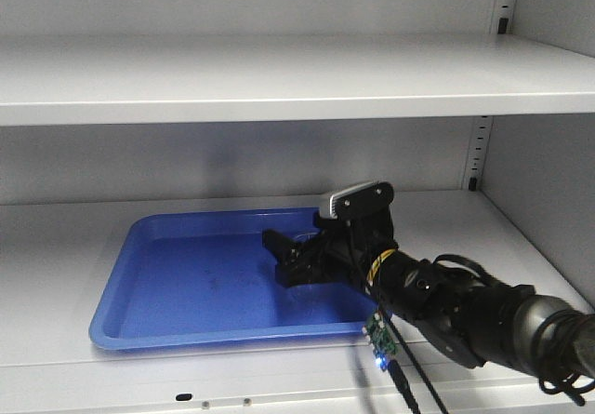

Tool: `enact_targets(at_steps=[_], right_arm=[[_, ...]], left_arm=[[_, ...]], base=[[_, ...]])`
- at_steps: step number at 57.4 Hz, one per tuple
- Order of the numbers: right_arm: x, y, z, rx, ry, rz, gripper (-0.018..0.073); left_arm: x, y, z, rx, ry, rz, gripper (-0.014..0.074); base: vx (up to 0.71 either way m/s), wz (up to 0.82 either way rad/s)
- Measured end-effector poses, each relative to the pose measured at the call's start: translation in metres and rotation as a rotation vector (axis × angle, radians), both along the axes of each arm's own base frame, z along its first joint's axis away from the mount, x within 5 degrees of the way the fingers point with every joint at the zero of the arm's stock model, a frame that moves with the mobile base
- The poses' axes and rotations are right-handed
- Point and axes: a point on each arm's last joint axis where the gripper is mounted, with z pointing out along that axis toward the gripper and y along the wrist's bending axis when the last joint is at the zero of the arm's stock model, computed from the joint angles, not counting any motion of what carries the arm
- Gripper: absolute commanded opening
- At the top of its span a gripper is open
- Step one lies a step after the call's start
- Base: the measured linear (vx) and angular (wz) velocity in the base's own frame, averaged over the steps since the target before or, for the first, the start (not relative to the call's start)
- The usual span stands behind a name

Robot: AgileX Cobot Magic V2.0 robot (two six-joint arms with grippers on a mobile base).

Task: Pick beaker and place in left cabinet
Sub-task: 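Lower the beaker onto the blue tray with the right gripper, then open the right gripper and release the beaker on the tray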

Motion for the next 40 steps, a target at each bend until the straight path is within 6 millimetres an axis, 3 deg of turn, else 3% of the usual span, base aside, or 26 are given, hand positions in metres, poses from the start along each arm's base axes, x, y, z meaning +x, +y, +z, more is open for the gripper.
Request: enact_targets(at_steps=[12,18,22,33,40], right_arm=[[-0.008,-0.004,0.026,0.023,-0.053,0.000,0.0576],[-0.012,-0.007,0.036,0.020,-0.058,-0.014,0.0519],[-0.015,-0.011,0.043,0.011,-0.030,-0.044,0.0443],[-0.030,-0.027,0.058,-0.001,0.085,-0.146,-0.0011],[-0.054,-0.039,0.065,0.004,0.116,-0.170,-0.0011]], left_arm=[[0.000,0.000,0.000,0.000,0.000,0.000,0.0001],[0.000,0.000,0.000,0.000,0.000,0.000,0.0001],[0.000,0.000,0.000,0.000,0.000,0.000,0.0001],[0.000,0.000,0.000,0.000,0.000,0.000,0.0001],[0.000,0.000,0.000,0.000,0.000,0.000,0.0001]], base=[[0.00,0.00],[0.00,0.00],[0.00,0.00],[0.00,0.00],[0.00,0.00]])
